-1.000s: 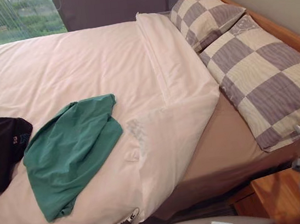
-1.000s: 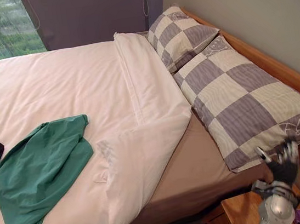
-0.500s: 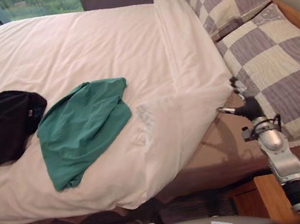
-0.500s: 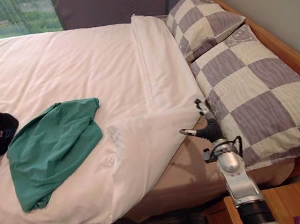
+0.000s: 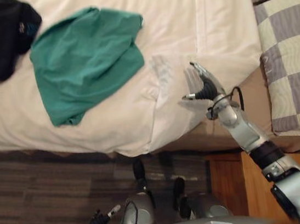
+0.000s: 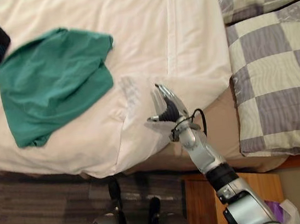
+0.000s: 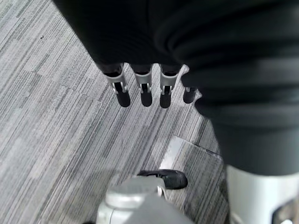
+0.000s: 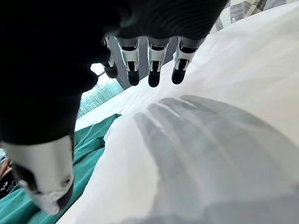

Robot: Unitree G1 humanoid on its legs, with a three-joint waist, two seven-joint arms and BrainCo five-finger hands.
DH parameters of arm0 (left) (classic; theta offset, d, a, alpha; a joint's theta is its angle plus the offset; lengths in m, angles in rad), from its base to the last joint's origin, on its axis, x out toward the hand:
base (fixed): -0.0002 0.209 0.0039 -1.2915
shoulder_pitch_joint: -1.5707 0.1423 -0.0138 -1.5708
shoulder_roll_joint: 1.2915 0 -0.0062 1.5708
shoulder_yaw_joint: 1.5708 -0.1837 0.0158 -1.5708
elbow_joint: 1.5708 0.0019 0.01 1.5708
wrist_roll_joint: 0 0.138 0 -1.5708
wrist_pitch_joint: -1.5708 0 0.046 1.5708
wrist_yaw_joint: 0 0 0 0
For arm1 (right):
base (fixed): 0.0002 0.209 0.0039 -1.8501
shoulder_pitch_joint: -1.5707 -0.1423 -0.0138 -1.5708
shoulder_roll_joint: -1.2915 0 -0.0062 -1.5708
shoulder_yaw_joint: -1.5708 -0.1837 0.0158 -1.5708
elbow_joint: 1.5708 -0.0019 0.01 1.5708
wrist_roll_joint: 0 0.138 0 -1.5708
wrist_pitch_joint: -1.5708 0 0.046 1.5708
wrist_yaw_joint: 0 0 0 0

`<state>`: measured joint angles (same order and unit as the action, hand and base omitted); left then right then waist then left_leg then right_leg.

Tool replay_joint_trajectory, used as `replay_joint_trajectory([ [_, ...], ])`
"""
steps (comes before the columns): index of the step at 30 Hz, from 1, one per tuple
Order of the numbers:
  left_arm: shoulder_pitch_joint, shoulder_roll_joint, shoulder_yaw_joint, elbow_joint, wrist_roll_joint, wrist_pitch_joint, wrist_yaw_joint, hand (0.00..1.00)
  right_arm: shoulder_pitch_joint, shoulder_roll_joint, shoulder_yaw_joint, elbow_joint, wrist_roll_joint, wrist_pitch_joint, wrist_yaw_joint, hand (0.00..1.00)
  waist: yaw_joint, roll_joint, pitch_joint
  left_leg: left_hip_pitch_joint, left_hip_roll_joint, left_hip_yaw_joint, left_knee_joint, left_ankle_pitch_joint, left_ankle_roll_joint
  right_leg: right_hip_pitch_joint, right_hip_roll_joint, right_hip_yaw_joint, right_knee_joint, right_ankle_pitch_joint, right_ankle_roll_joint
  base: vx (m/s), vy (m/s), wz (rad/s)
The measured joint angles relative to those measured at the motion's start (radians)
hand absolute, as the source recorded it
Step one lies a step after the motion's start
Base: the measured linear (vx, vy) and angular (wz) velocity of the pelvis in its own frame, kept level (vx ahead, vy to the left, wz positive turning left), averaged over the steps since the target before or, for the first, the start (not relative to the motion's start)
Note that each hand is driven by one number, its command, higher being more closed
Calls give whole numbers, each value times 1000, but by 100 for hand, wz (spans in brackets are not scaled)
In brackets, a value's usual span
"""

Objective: Tidy the bed and pick cloth on bed and put in laundry

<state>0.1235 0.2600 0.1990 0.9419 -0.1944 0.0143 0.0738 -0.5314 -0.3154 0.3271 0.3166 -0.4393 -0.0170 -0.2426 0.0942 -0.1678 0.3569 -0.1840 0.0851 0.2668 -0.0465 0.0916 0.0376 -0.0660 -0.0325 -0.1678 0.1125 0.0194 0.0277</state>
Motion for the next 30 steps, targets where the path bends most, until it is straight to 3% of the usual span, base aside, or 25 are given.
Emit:
replay_joint_trajectory([
  [5, -33, 23, 7, -36, 22, -3, 14, 0, -117, -9, 8, 76, -61, 117, -51, 0, 28, -36, 40, -68, 1, 0, 43, -2, 2, -35, -1, 16, -17, 2, 1, 2, 27, 4],
  [8, -38, 27, 8, -38, 46, -1, 14, 0, -140, -22, 14, 77, -60, 151, -69, 0, 30, -51, 60, -82, 5, 2, 60, -5, 4, -34, 0, 17, -31, 1, -1, 1, -7, -1],
  [12, -58, 26, 7, -59, 67, 5, 15, 0, -180, -49, 17, 87, -56, 165, -70, 0, 37, -75, 72, -135, 6, 18, 96, -5, 5, -65, -5, 19, -44, -36, -35, -3, -19, -5],
  [13, -72, 30, 7, -58, 69, 11, 17, 0, -201, -49, 19, 93, -55, 166, -61, 100, 38, -87, 80, -155, 3, 22, 118, -6, 5, -67, -11, 19, -54, -64, -34, -20, -46, -7],
  [19, -97, 23, 0, -56, 88, 22, 21, 0, -248, -51, 39, 177, 12, 196, -5, 100, 36, -86, 98, -252, 28, -3, 207, -24, 8, -122, 6, 6, -38, -79, -24, -14, -29, 5],
  [26, -98, 19, 0, -56, 87, -4, 54, 0, -297, -60, 23, 261, 155, 183, -58, 100, 37, -70, 110, -277, 22, -6, 243, -57, 17, -130, -4, 8, -32, -85, -35, 29, 31, 1],
  [30, -103, 16, -1, -60, 87, -7, 56, 0, -255, -57, -8, 257, 164, 161, -81, 100, 37, -62, 115, -268, 17, 0, 238, -56, 16, -126, -5, 16, -33, -85, -41, 28, 13, -2],
])
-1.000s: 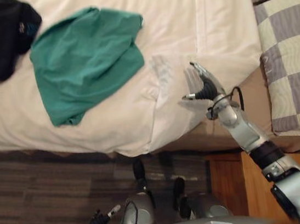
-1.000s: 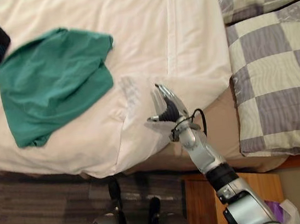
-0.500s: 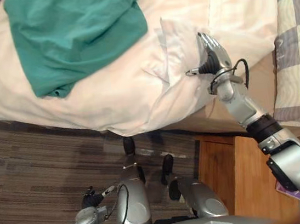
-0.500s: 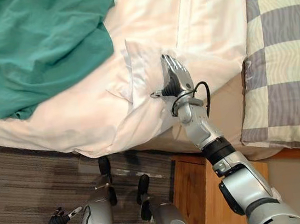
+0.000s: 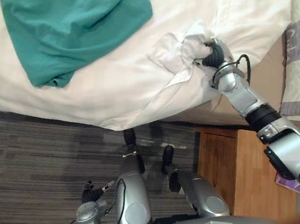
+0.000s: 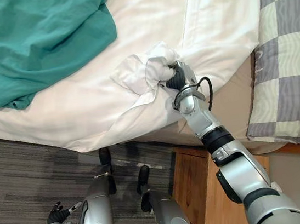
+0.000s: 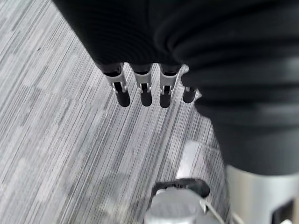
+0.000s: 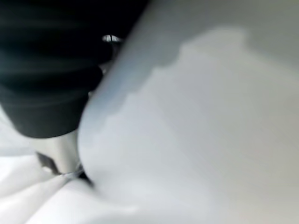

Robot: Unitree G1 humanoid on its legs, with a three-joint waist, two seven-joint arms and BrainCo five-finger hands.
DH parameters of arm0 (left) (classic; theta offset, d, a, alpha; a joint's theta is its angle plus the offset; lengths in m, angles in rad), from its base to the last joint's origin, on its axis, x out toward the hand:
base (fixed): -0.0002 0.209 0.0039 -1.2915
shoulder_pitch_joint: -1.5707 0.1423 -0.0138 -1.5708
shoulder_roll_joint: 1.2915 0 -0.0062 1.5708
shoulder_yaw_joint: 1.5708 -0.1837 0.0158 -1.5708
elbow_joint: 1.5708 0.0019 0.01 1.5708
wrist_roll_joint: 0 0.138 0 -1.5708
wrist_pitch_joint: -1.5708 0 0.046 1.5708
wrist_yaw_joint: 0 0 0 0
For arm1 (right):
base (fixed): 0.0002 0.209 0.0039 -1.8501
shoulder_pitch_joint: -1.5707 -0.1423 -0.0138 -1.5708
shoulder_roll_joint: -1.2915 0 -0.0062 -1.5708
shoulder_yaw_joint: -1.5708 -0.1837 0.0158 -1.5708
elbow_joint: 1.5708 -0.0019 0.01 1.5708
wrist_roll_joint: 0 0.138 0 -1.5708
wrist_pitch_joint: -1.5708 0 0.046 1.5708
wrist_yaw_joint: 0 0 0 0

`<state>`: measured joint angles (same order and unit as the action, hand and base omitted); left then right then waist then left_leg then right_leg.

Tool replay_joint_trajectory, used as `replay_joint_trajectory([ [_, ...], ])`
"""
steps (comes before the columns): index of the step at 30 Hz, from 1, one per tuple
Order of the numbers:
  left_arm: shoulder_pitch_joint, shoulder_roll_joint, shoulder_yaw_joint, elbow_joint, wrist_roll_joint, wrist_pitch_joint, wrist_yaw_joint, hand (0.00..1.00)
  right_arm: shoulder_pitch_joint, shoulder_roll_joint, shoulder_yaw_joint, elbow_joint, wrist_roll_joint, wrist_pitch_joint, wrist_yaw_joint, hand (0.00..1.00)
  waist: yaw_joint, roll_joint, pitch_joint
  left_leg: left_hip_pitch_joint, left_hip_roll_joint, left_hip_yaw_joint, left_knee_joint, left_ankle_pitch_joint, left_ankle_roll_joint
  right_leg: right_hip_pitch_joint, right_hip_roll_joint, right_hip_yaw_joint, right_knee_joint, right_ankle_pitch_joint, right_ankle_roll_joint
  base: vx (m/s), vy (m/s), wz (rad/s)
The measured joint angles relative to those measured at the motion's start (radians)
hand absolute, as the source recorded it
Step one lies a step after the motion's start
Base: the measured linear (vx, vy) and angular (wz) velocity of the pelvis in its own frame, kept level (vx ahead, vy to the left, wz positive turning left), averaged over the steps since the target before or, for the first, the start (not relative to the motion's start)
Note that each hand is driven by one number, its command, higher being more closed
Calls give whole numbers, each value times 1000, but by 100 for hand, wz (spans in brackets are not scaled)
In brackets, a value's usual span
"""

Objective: Tidy the bed and pick cloth on bed and put in laundry

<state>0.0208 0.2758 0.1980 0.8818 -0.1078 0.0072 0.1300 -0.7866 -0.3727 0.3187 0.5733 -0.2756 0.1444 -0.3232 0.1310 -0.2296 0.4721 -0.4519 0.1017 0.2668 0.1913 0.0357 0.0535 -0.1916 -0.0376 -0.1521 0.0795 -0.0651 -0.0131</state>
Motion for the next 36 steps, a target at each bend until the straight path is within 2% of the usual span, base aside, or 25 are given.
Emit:
replay_joint_trajectory([
  [5, 4, -22, -1, -39, 1, 12, 0, 0, 141, 10, -49, -67, 40, -20, -17, 100, 7, -1, -3, 69, -11, 7, -17, -2, -3, 63, -6, 1, -11, -4, -12, 69, -13, 3],
  [8, 6, -32, -2, -45, 2, 30, 0, 0, 247, 42, -96, -118, 78, -38, -36, 100, -2, -5, -17, 104, -10, 25, -28, -6, -7, 85, -8, 14, -9, -5, -11, 61, -42, -14],
  [14, 33, -47, -2, -43, 3, 76, 2, 0, 503, 63, -162, -194, 112, -55, -36, 100, -20, -13, -111, 147, 6, 41, -54, -14, -18, 100, -3, 44, -5, 24, 43, 68, -46, -14],
  [15, 44, -45, -1, -42, 3, 82, 3, 0, 537, 79, -176, -193, 115, -58, -36, 0, -24, -17, -125, 165, 7, 46, -73, -9, -25, 105, -1, 57, -1, 27, 48, 28, -31, -13],
  [16, 52, -42, -2, -40, 3, 92, 3, 0, 572, 100, -198, -191, 120, -66, -37, 0, -33, -21, -143, 178, 6, 49, -91, -7, -28, 107, 0, 56, 1, 28, 48, 35, -42, -10],
  [21, 71, -32, -33, -35, 3, 99, 1, 0, 649, 104, -204, -164, 156, -104, -48, 0, -37, -16, -170, 236, 4, 61, -189, 33, -53, 114, 10, 61, 3, 44, 52, 10, -37, -6],
  [25, 87, -30, -37, -33, 0, 99, -1, 0, 686, 178, -277, -107, 226, -158, -57, 0, -41, -12, -174, 277, 1, 92, -263, 57, -82, 110, 16, 89, 1, 45, 51, -4, -13, -10],
  [27, 93, -35, -37, -30, 0, 99, -3, 0, 731, 199, -309, -102, 278, -192, -73, 0, -47, 0, -184, 282, -2, 106, -289, 68, -91, 102, 15, 97, -1, 41, 47, -23, 13, -7],
  [29, 112, -54, -28, -29, -5, 96, -13, 0, 785, 235, -378, -96, 368, -233, -102, 0, -71, 13, -188, 293, -17, 114, -294, 79, -98, 99, 2, 113, 2, -6, 32, -40, 26, -11],
  [31, 134, -69, -27, -20, -19, 97, -16, 0, 849, 251, -452, -80, 435, -261, -123, 0, -95, 36, -216, 298, -22, 123, -294, 82, -100, 99, -3, 126, 7, -20, 29, -23, 36, -10],
  [34, 177, -99, 6, 9, -33, 96, -21, 0, 954, 259, -498, -33, 485, -294, -123, 0, -118, 60, -243, 339, -25, 147, -295, 83, -98, 128, -5, 167, -1, -24, 41, 41, 42, -37],
  [36, 195, -102, 9, 9, -33, 94, -26, 0, 1010, 284, -519, 18, 527, -307, -123, 0, -129, 64, -258, 362, -28, 166, -296, 82, -97, 142, -12, 174, -4, -25, 45, 51, 51, -27],
])
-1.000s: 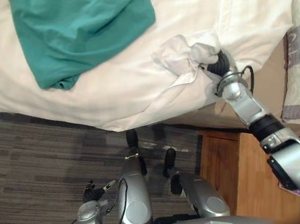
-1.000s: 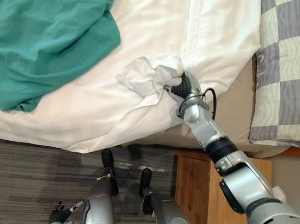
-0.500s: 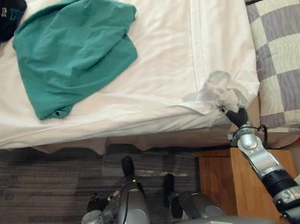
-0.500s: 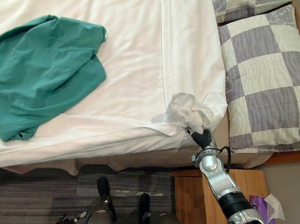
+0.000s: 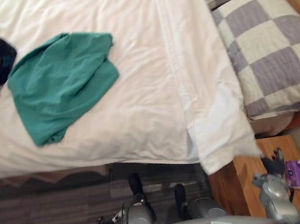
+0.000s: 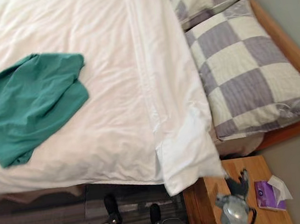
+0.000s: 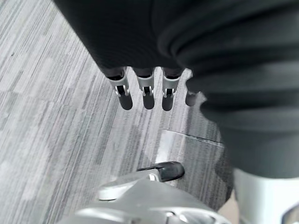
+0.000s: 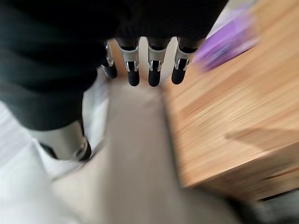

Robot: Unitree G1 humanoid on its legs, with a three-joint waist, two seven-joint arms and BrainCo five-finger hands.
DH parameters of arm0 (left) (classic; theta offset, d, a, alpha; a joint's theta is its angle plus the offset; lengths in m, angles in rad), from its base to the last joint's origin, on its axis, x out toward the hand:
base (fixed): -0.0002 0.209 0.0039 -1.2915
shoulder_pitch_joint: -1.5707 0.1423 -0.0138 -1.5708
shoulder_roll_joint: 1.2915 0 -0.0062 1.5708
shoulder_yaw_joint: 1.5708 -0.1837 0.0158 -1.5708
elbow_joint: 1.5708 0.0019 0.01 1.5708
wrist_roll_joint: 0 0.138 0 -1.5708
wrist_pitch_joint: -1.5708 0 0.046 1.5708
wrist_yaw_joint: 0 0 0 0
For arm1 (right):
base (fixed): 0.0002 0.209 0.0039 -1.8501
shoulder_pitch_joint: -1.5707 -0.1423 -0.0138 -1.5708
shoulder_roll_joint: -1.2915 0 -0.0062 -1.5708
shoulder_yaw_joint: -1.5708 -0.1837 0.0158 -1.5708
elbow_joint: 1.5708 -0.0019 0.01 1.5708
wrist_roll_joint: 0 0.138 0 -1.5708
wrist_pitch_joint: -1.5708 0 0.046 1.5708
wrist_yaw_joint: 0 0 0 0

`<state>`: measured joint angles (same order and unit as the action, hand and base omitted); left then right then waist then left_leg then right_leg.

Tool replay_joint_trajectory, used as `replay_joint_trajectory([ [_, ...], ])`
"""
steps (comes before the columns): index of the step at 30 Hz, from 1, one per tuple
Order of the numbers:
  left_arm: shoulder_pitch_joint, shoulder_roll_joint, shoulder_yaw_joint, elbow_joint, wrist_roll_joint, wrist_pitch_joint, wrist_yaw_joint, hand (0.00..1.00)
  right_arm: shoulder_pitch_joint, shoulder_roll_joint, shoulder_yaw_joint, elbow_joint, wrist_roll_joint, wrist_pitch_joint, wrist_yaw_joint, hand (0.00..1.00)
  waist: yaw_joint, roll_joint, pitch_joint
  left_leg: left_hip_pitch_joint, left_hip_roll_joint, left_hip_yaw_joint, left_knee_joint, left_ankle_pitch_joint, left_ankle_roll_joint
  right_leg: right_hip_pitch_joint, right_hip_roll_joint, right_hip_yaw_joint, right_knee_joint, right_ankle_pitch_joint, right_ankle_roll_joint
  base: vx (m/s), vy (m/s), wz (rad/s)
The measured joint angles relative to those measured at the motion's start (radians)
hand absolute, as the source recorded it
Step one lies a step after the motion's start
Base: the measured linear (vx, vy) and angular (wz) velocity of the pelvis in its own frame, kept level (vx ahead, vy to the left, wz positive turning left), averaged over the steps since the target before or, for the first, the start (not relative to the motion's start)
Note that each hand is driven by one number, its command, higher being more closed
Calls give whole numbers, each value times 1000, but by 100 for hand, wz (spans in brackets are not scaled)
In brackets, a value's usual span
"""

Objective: Tidy the bed and pick cloth on bed and put in laundry

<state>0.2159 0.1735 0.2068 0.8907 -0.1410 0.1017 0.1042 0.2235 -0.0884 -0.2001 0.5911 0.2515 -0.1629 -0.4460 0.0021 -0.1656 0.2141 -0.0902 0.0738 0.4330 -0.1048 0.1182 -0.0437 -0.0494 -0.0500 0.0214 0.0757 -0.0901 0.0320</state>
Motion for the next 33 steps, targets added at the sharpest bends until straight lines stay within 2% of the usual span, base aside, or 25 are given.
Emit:
replay_joint_trajectory([
  [2, 5, -10, 8, 4, 0, -4, -16, 0, 42, 32, -43, 61, 45, -19, 3, 0, -10, 10, -16, 9, -4, 12, 0, -2, 2, 7, -5, 14, -1, -4, 17, 63, 62, -18],
  [4, 11, -36, 40, 9, 0, -9, -30, 0, 74, 54, -92, 112, 107, -42, 18, 0, -10, 21, -25, 24, -7, 47, 0, -15, 22, 13, -13, 27, -3, -4, 26, 55, 53, -33],
  [5, 11, -46, 55, 23, -2, -18, -37, 0, 83, 61, -123, 124, 160, -52, 38, 0, -10, 30, -28, 37, -10, 60, -1, -22, 32, 25, -21, 26, -6, -8, 43, 50, 55, -32],
  [9, 15, -71, 106, 42, -1, -27, -66, 0, 113, 80, -235, 160, 244, -68, 69, 0, -8, 47, -58, 72, -27, 103, -1, -40, 59, 46, -43, 27, -5, -15, 54, 56, 92, -19],
  [10, 18, -79, 125, 43, -1, -27, -77, 0, 119, 80, -268, 162, 270, -82, 77, 0, -8, 51, -63, 84, -34, 107, -1, -47, 64, 60, -51, 26, -6, -22, 66, 36, 84, -9],
  [12, 20, -83, 141, 43, -1, -27, -92, 0, 124, 79, -306, 158, 297, -103, 92, 0, -8, 51, -70, 96, -45, 112, -1, -56, 69, 74, -62, 26, -5, -24, 65, 28, 87, -5],
  [13, 21, -87, 153, 43, -1, -27, -101, 0, 128, 77, -332, 140, 297, -108, 98, 100, -7, 50, -77, 101, -53, 114, -1, -61, 73, 78, -70, 26, -6, -28, 60, 27, 91, -1],
  [16, 28, -86, 159, 43, 4, -25, -107, 0, 126, 47, -362, 60, 292, -112, 160, 100, -7, 45, -93, 110, -73, 143, -1, -79, 75, 78, -95, 25, -7, -39, 42, 26, 101, -1],
  [17, 29, -87, 159, 43, 8, -24, -108, 0, 120, 25, -362, 21, 293, -112, 212, 100, -6, 46, -95, 116, -80, 144, -1, -84, 83, 86, -100, 25, -7, -51, 23, 33, 105, 0],
  [18, 30, -86, 159, 43, 9, -22, -108, 0, 114, 18, -362, 0, 296, -113, 244, 100, -6, 45, -94, 124, -83, 144, -1, -86, 86, 96, -103, 25, -8, -56, 16, 60, 105, -1],
  [20, 38, -80, 156, 43, 14, -14, -108, 0, 93, -6, -340, -87, 323, -113, 355, 100, -6, 36, -99, 136, -95, 146, -1, -96, 100, 100, -114, 24, -7, -66, 4, 42, 116, -2],
  [21, 41, -74, 150, 43, 15, -3, -108, 0, 83, -11, -316, -151, 371, -109, 415, 100, -6, 34, -100, 142, -99, 146, -1, -100, 105, 109, -118, 24, -7, -73, -8, 10, 94, 0],
  [22, 41, -73, 149, 43, 15, 1, -107, 0, 81, -11, -304, -182, 402, -101, 441, 100, -6, 34, -100, 142, -102, 146, -1, -101, 106, 110, -119, 24, -7, -76, -13, -5, 75, 3],
  [24, 42, -64, 148, 35, 16, 14, -106, 0, 60, -10, -273, -258, 527, -51, 527, 100, 3, 23, -108, 141, -112, 138, -1, -105, 110, 113, -124, 24, -4, -81, -21, -26, 72, 11],
  [28, 53, -64, 130, 36, 16, 35, -96, 0, 6, 11, -217, -290, 711, -4, 606, 100, 10, 31, -104, 141, -121, 132, -1, -108, 113, 115, -131, 24, -2, -90, -34, -26, 50, 8],
  [31, 59, -56, 79, 29, 17, 46, -87, 0, -7, 44, -142, -362, 836, -2, 650, 100, 14, 51, -95, 121, -129, 122, 0, -116, 109, 117, -132, 19, 8, -103, -25, -78, 39, 21],
  [32, 57, -48, 67, 22, 19, 49, -76, 0, -16, 49, -129, -388, 876, -7, 665, 100, 9, 39, -101, 104, -147, 131, 0, -177, 56, 89, -150, 19, 2, -111, -34, -49, 106, 37],
  [33, 46, -29, 68, 19, 24, 53, -68, 0, -36, 64, -125, -395, 906, -21, 674, 100, 6, -21, -109, 68, -147, 144, 128, -197, 117, 63, -206, 8, 4, -114, -34, 29, 108, 18],
])
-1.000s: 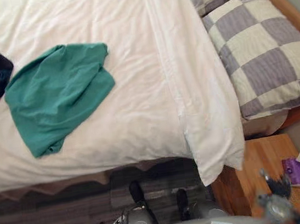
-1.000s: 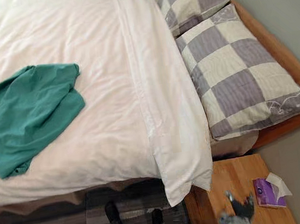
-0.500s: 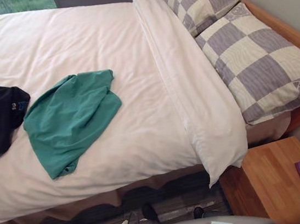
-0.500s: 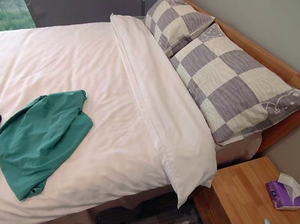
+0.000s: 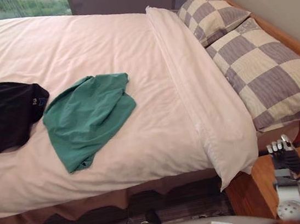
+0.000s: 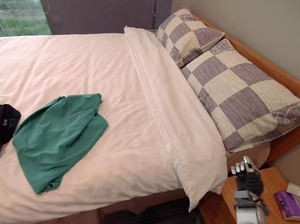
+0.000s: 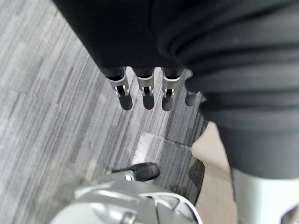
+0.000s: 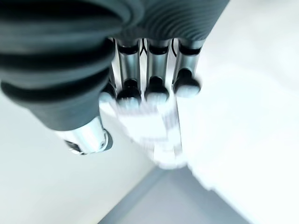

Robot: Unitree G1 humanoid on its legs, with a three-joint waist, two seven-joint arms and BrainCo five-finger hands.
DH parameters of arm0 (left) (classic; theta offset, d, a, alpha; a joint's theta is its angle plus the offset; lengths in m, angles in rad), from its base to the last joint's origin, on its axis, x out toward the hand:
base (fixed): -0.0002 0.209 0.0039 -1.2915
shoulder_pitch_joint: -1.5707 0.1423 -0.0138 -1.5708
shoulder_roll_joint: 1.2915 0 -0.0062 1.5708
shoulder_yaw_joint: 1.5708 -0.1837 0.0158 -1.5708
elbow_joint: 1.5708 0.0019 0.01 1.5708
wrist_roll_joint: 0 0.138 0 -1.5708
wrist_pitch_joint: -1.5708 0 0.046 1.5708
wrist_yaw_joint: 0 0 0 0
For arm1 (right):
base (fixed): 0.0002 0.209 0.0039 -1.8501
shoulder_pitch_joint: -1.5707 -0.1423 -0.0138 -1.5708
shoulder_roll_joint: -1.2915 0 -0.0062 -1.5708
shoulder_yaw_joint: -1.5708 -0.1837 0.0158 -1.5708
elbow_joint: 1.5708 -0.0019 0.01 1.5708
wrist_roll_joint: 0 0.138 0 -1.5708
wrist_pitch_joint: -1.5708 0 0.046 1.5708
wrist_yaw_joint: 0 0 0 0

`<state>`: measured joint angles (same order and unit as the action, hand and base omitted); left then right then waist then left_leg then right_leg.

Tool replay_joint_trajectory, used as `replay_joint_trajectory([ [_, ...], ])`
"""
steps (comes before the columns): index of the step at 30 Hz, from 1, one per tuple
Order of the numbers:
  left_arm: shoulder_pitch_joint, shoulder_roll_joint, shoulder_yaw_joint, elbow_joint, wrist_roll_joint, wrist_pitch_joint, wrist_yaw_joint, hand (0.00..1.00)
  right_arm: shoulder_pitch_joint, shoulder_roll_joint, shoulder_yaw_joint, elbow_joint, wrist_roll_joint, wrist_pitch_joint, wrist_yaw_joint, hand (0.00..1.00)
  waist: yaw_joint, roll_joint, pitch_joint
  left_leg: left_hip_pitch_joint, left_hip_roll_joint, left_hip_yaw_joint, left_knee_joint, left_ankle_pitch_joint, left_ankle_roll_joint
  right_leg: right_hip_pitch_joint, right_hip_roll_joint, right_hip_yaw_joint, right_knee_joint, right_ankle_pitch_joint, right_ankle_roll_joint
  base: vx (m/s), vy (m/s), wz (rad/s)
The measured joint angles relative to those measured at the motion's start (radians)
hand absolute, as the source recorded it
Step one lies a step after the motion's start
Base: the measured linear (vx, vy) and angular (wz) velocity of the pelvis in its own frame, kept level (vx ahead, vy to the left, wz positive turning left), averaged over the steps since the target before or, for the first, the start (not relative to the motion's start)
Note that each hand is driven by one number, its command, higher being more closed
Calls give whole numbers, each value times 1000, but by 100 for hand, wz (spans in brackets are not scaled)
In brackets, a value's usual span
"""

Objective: Tidy the bed and pick cloth on bed and put in laundry

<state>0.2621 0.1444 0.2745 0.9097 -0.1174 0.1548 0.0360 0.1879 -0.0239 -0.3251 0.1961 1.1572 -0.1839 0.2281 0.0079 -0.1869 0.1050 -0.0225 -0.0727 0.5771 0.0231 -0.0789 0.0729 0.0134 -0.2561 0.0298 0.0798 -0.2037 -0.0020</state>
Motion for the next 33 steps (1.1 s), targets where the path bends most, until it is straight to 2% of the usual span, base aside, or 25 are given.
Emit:
replay_joint_trajectory([
  [1, -9, 3, -2, 4, 2, 7, 12, 0, -29, 7, -2, -21, 24, -5, 1, 100, 12, 35, 3, -65, 91, -44, 273, -69, 50, -12, 26, -7, 15, 3, 3, 96, 77, 1],
  [2, 2, -25, -17, 14, 2, 20, 18, 0, -70, 0, 4, -62, 61, -28, 2, 100, 23, 114, 34, -91, 159, -102, 358, -210, 15, 17, 89, -13, 5, 12, 13, 84, 62, -16],
  [4, -2, -26, -42, 16, -2, 34, 44, 0, -111, 6, 22, -64, 99, -43, -19, 100, 28, 109, 47, -99, 142, -115, 345, -211, -11, 5, 80, -8, 9, 47, 58, 23, 99, 16],
  [6, -18, -17, -69, 15, -2, 38, 57, 0, -173, 2, 16, -64, 121, -70, -47, 100, 34, 106, 52, -117, 130, -117, 303, -209, -15, -22, 96, -23, 36, 67, 61, 26, 53, 40],
  [8, -71, -15, -96, 14, -11, 36, 61, 0, -329, -42, 11, -64, 137, -116, -86, 100, 37, 116, 96, -180, 127, -98, 300, -179, -22, -98, 121, -40, 80, 81, 58, 22, 1, 19],
  [9, -88, -14, -104, 14, -12, 35, 62, 0, -371, -59, 10, -64, 137, -123, -95, 100, 40, 122, 113, -202, 123, -92, 301, -172, -18, -117, 122, -43, 84, 87, 56, -24, 10, 7],
  [10, -128, -21, -122, 14, -15, 32, 72, 0, -463, -100, 2, -63, 137, -130, -110, 100, 41, 139, 145, -249, 121, -90, 303, -158, -5, -162, 118, -47, 87, 92, 60, -77, 57, 6],
  [11, -164, -33, -127, 14, -22, 21, 81, 0, -543, -123, -18, -65, 137, -130, -118, 100, 41, 167, 187, -286, 120, -88, 302, -146, -4, -207, 116, -46, 101, 94, 64, -61, 68, 4],
  [12, -179, -38, -127, 14, -25, 14, 84, 0, -574, -129, -28, -67, 137, -130, -120, 100, 41, 174, 208, -299, 119, -85, 302, -141, 2, -223, 115, -47, 111, 95, 66, -36, 66, -6],
  [14, -211, -41, -127, 11, -53, -14, 102, 0, -615, -136, -33, -105, 158, -129, -127, 100, 52, 182, 255, -354, 121, -66, 330, -128, 28, -299, 109, -48, 170, 82, 87, 7, 9, -17],
  [18, -253, -34, -124, -22, -70, -45, 130, 0, -638, -156, -38, -207, 177, -139, -128, 100, 51, 181, 311, -451, 155, -91, 439, -130, 38, -406, 112, -72, 292, 45, 85, 44, -62, -3],
  [21, -296, -33, -116, -43, -109, -57, 150, 0, -707, -181, -37, -247, 192, -179, -146, 100, 50, 183, 334, -557, 183, -124, 531, -130, 38, -502, 116, -90, 384, 5, 86, -21, -110, 3],
  [23, -322, -31, -115, -65, -126, -62, 169, 0, -747, -197, -39, -250, 221, -213, -160, 100, 47, 189, 363, -603, 206, -126, 569, -130, 38, -556, 123, -99, 444, -19, 71, -71, -124, 9],
  [27, -356, -22, -114, -64, -178, -63, 191, 0, -756, -193, -44, -249, 271, -246, -174, 100, 46, 198, 387, -696, 237, -131, 631, -133, 32, -673, 133, -97, 554, -55, 48, -81, -98, 3],
  [28, -365, -22, -113, -64, -191, -63, 200, 0, -758, -193, -51, -246, 280, -247, -176, 100, 44, 202, 394, -716, 243, -132, 647, -138, 24, -699, 133, -96, 579, -64, 43, -152, -100, 1],
  [31, -391, -26, -81, -62, -253, -61, 212, 0, -771, -193, -66, -178, 293, -236, -176, 100, 32, 211, 407, -801, 251, -145, 686, -162, 33, -810, 134, -90, 677, -100, 31, -149, -76, 3],
  [33, -399, -26, -62, -62, -267, -61, 212, 0, -769, -192, -70, -168, 292, -226, -137, 100, 33, 211, 408, -847, 263, -144, 713, -165, 28, -869, 138, -85, 722, -110, 21, -128, -66, 1],
])
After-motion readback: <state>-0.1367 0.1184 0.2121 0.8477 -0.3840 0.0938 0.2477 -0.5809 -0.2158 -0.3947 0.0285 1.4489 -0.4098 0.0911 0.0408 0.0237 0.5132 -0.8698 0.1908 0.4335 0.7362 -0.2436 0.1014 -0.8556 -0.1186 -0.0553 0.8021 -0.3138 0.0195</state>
